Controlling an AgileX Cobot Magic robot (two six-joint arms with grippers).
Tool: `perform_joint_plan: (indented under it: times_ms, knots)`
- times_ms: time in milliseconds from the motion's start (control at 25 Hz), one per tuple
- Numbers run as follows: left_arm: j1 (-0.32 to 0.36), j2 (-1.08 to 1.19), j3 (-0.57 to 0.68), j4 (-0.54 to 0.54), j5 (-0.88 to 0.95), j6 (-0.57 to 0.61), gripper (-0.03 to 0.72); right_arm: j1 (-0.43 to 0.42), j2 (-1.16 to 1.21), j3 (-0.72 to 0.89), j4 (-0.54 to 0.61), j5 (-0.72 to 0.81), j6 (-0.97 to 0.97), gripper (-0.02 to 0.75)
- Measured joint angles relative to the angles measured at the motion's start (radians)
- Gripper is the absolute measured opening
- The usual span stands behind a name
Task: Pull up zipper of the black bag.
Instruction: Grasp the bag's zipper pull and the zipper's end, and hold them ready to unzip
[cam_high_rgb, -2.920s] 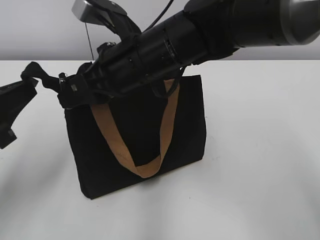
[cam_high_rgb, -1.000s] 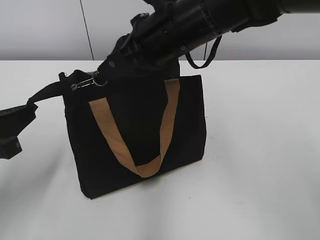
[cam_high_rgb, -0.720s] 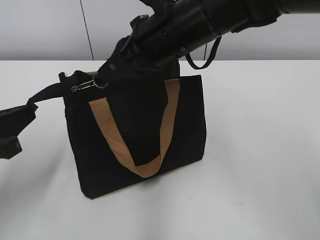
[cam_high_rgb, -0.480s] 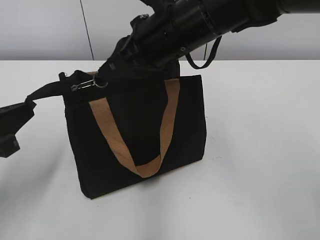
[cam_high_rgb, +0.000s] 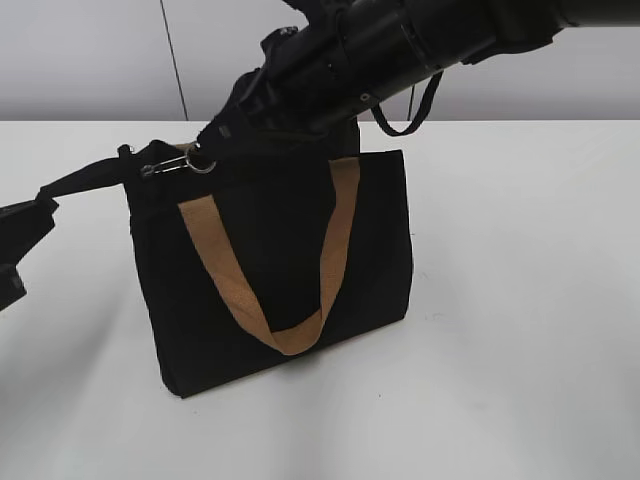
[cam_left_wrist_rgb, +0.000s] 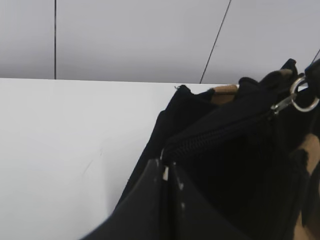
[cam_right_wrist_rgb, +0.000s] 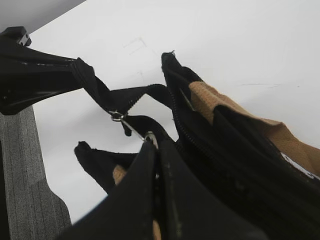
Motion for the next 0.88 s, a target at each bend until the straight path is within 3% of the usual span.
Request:
perform_joint_plan:
  times_ms: [520, 880]
  knots:
    - [0.0, -0.002, -0.001, 0.0, -0.023, 0.0, -0.009, 0.0, 0.0, 0.0, -0.021, -0.002, 0.005, -0.001]
    - [0.0, -0.002, -0.101, -0.006, -0.036, 0.0, -0.009, 0.0, -0.001, 0.0, -0.027, -0.006, 0.005, -0.001]
